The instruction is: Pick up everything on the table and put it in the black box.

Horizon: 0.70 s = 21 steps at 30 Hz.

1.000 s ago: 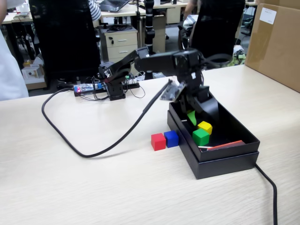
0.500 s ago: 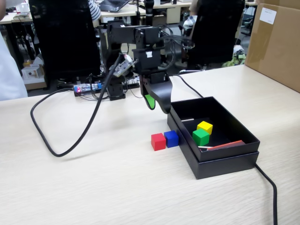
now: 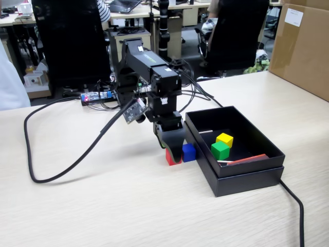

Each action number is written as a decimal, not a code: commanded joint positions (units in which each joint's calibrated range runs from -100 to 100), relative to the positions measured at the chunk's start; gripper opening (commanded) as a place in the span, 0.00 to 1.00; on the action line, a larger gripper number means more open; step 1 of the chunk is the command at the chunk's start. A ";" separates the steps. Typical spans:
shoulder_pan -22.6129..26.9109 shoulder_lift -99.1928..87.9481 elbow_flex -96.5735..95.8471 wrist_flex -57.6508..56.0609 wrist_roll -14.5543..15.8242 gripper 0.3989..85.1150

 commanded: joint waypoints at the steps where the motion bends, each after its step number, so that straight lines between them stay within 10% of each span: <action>1: 0.20 0.35 5.33 0.14 0.49 0.56; 21: 0.73 2.53 5.69 0.14 1.56 0.44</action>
